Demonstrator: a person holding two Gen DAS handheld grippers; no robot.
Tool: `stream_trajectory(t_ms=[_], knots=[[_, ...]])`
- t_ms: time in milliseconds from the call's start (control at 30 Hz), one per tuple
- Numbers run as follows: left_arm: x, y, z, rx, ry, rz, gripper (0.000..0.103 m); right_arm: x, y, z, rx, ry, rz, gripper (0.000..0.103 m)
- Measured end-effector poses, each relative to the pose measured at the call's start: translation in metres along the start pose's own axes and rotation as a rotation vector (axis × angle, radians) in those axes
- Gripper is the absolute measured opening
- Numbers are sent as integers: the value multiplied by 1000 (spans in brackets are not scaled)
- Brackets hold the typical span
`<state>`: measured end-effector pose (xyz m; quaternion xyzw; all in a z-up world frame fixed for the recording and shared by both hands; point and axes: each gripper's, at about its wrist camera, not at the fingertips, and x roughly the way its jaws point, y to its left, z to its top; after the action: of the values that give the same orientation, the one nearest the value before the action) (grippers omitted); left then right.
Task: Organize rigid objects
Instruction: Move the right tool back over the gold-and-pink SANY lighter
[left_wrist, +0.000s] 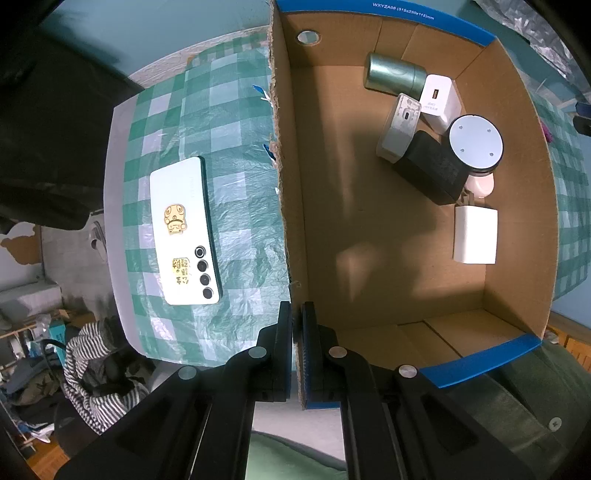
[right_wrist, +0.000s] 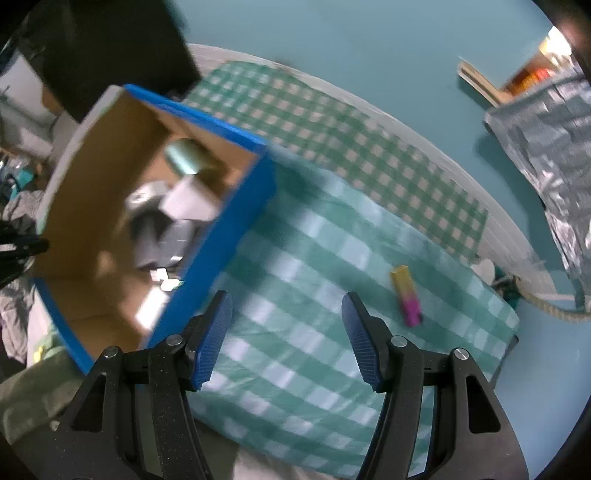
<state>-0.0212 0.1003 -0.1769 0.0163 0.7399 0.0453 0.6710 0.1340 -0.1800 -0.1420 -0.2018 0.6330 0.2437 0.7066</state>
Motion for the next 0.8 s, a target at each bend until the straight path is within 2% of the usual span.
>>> stream_trajectory(t_ms=[200, 333, 467, 800], knots=[[-1, 0, -1, -5, 2, 3, 5, 30, -50, -3, 39, 29, -22, 63], [-1, 0, -1, -10, 4, 5, 5, 64, -79, -4, 31, 99, -65, 63], [-1, 0, -1, -15, 7, 7, 5, 84, -96, -5, 18, 138, -85, 63], [-1, 2, -3, -36, 12, 6, 5, 114, -111, -4, -17, 170, -111, 63]])
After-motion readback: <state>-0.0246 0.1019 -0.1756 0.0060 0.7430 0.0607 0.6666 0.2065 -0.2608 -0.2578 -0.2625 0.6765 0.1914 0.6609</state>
